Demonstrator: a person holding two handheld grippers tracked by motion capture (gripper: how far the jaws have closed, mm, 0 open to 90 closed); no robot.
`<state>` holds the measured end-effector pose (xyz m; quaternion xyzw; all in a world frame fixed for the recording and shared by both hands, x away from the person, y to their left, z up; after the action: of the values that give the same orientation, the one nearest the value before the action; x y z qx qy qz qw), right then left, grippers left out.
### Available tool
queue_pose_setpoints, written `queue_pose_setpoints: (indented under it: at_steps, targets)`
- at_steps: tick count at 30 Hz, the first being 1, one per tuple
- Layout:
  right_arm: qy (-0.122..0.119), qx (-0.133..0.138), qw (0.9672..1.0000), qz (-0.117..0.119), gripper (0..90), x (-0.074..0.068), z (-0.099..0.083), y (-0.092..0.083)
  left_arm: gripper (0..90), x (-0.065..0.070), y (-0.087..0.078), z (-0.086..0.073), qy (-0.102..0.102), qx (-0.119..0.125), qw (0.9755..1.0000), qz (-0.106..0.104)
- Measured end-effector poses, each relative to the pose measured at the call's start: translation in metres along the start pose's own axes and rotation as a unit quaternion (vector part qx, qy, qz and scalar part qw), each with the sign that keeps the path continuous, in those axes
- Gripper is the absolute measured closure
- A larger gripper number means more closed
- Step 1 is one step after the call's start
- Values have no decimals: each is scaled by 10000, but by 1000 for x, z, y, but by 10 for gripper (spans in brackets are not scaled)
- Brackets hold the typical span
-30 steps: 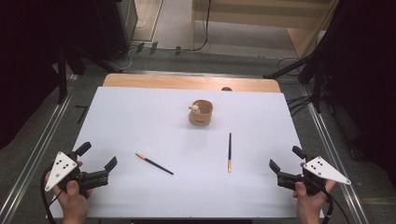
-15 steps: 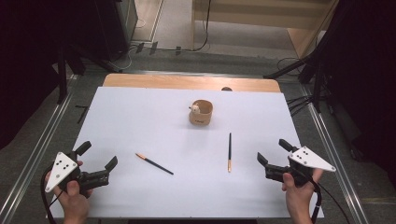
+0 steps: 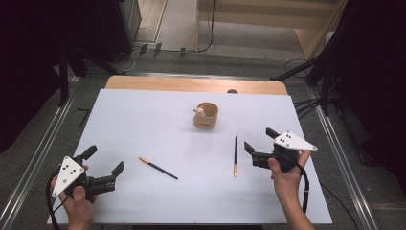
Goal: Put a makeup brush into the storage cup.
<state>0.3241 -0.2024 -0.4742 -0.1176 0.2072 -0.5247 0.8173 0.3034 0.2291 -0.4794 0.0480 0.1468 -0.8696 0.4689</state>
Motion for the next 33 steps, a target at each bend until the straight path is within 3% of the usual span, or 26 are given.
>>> queue_pose_setpoints:
  at_steps: [13, 20, 21, 23, 24, 25, 26, 27, 29, 30, 31, 32, 33]
  targets:
    - [-124, -406, 9991, -4, 121, -13, 12, 26, 0, 0, 1, 0, -31, 15, 10000, -33]
    - [-183, -1201, 9925, -149, 146, -13, 4, 44, 0, -1, 1, 0, -35, 8, 10000, -42]
    - [-183, -1201, 9925, -149, 146, -13, 4, 44, 0, 0, 1, 1, -83, 24, 9999, -61]
    - [-204, -1601, 9867, -204, 146, -12, -4, 50, 0, 0, 0, 2, -122, 55, 9999, -85]
    - [-204, -1601, 9867, -204, 146, -12, -4, 50, 0, 0, 0, 2, -103, 50, 9999, -86]
    - [-188, -1767, 9838, -230, 146, -12, -8, 52, 0, 1, 0, 3, -112, 55, 9999, -93]
    - [-153, -2050, 9784, -243, 146, -11, -15, 57, 0, 1, 0, 3, -109, 51, 9999, -95]
    - [-120, -2191, 9753, -273, 146, -11, -18, 59, 0, 1, 0, 3, -119, 55, 9999, -95]
    - [-23, -2414, 9700, -278, 146, -11, -23, 63, 0, 1, 0, 3, -129, 61, 9999, -97]
    - [-23, -2414, 9700, -278, 146, -11, -23, 63, 0, 1, 0, 3, -137, 64, 9998, -94]
    - [20, -2516, 9673, -301, 146, -11, -26, 65, 0, 1, 0, 3, -139, 67, 9998, -89]
    - [206, -2760, 9602, -370, 147, -9, -30, 68, 0, 0, 0, 3, -134, 64, 9998, -90]
    - [206, -2760, 9602, -370, 147, -9, -30, 68, 0, 1, 0, 3, -132, 61, 9999, -92]
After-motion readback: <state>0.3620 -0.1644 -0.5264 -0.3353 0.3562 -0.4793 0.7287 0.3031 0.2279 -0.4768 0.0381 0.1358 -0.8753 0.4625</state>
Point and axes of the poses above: each handheld gripper's, and its own axes: y roughly forward along the jaws, z roughly out of its top, x roughly to its right, the point moved 10 cm from there along y, roughly forward along the jaws, and after that the axes turned 12 degrees about y, right-handed, at the moved point
